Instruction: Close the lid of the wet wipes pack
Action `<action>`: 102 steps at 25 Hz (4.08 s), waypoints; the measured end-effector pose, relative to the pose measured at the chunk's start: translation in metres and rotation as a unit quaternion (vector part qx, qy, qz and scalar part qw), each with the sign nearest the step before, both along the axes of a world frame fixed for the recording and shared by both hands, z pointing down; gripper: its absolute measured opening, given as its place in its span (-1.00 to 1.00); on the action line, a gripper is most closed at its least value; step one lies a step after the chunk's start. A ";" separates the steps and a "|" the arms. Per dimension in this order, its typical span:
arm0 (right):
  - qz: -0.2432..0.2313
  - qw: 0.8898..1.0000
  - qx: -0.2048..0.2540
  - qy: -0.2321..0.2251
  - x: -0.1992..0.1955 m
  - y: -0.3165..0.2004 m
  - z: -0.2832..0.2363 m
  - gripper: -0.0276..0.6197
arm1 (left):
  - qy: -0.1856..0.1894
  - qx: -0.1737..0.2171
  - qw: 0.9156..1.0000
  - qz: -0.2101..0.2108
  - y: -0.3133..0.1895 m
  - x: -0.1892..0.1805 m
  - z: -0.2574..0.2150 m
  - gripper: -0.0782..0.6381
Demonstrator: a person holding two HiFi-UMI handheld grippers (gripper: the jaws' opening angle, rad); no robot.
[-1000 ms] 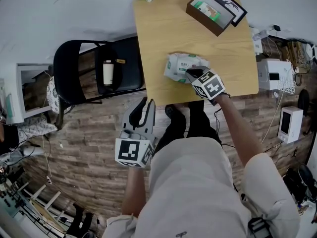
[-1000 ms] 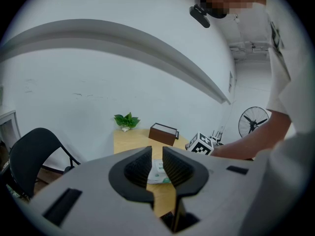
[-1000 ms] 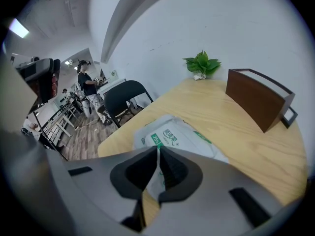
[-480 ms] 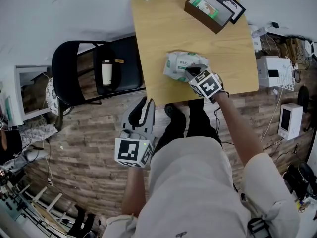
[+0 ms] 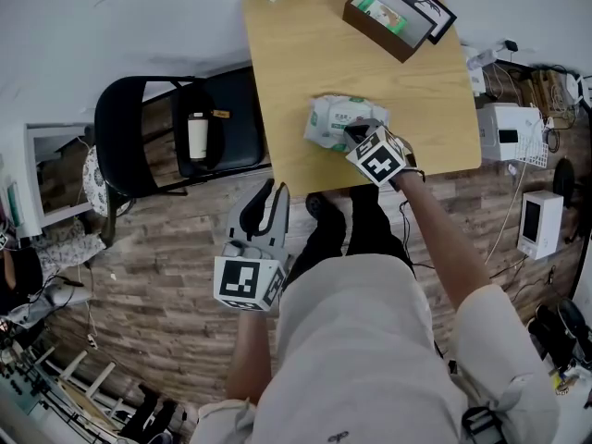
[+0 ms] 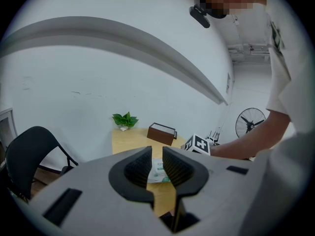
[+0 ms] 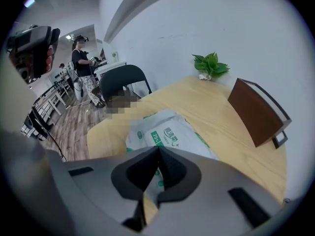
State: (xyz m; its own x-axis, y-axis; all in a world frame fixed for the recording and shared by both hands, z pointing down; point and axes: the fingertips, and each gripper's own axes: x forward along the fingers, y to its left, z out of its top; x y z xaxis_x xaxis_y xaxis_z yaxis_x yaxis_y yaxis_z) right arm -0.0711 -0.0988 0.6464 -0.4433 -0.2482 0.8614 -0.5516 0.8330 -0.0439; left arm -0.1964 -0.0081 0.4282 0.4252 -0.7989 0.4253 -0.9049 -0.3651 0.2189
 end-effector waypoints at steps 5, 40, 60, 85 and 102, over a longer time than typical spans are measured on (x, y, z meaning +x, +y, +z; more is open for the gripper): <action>0.001 1.000 0.001 0.007 0.000 -0.002 0.001 -0.91 | 0.002 0.001 1.000 -0.001 -0.001 -0.002 -0.001 -0.60; -0.029 0.997 0.053 -0.057 0.063 0.057 -0.084 -0.91 | -0.025 0.026 0.999 0.020 0.037 0.094 -0.031 -0.60; -0.005 0.978 0.114 -0.176 0.162 0.142 -0.208 -0.91 | -0.021 0.062 0.998 -0.001 0.105 0.201 -0.057 -0.68; 0.049 0.929 0.138 -0.340 0.200 0.247 -0.277 -0.91 | -0.016 0.083 0.996 0.011 0.184 0.249 -0.069 -0.76; 0.025 0.927 0.147 -0.344 0.187 0.254 -0.287 -0.92 | -0.019 0.088 0.996 -0.001 0.189 0.241 -0.077 -0.76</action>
